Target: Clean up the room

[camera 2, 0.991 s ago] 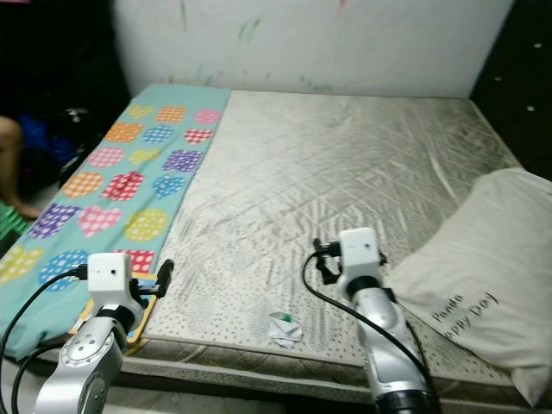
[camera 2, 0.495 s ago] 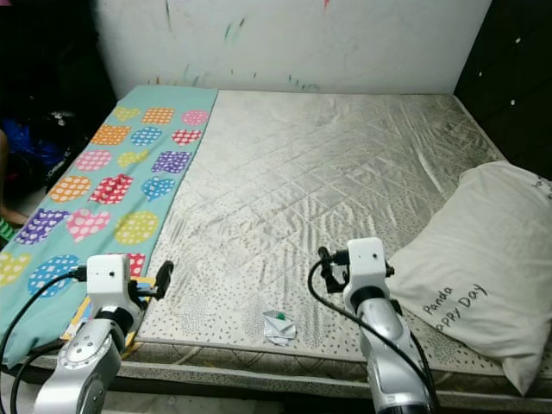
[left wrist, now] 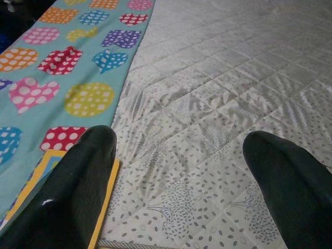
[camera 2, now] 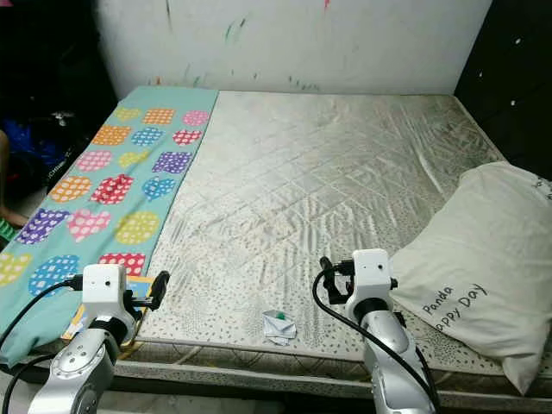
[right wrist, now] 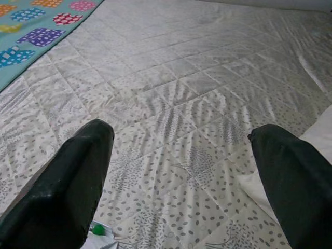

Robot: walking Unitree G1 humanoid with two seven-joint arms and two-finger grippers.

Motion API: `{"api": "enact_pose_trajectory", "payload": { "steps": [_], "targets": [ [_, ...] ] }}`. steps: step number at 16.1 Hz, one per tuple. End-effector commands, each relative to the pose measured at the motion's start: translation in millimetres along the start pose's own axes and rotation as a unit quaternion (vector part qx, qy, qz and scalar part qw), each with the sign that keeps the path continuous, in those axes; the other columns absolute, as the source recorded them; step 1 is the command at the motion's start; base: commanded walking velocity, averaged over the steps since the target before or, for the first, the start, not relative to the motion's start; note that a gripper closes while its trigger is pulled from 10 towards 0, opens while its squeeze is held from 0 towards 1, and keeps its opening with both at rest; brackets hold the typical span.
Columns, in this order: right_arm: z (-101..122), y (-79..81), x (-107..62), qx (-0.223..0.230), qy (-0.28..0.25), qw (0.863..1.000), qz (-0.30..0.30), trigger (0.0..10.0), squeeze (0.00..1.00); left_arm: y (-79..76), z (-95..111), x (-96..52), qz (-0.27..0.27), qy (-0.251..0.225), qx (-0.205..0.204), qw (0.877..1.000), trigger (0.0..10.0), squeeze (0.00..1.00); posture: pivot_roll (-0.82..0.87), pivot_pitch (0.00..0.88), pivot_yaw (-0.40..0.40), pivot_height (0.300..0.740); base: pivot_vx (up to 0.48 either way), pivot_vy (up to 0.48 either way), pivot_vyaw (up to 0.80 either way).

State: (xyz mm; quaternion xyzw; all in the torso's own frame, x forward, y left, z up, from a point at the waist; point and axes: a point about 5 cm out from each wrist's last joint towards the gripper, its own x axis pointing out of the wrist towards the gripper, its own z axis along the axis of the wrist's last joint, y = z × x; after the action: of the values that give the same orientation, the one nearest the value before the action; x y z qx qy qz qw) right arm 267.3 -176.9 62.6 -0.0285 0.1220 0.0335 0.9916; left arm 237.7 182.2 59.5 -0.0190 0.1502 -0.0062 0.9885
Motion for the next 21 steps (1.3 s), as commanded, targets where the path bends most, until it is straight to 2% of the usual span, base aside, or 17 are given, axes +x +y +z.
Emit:
{"api": "enact_pose_trajectory", "payload": {
  "steps": [1,15,21],
  "targets": [
    [3.4,2.9,-1.3,0.001,-0.007,1.000,0.009,10.0,0.00,4.6,0.4,-2.1,0.001,0.001,0.005,1.000,10.0,0.00,-0.09,0.000,0.010,0.740,0.000,0.000,0.00],
    [6.9,3.4,-3.4,0.000,-0.013,1.000,0.018,10.0,0.00,1.8,-0.5,-1.7,-0.001,0.003,0.003,1.000,10.0,0.00,-0.10,0.000,0.005,0.740,0.000,0.000,0.00],
    [8.8,4.8,-2.6,0.001,-0.016,1.000,0.023,10.0,0.00,1.7,-0.2,-0.8,0.000,0.002,0.003,1.000,10.0,0.00,-0.10,0.000,0.003,0.665,0.000,0.000,0.00]
  ]
}}
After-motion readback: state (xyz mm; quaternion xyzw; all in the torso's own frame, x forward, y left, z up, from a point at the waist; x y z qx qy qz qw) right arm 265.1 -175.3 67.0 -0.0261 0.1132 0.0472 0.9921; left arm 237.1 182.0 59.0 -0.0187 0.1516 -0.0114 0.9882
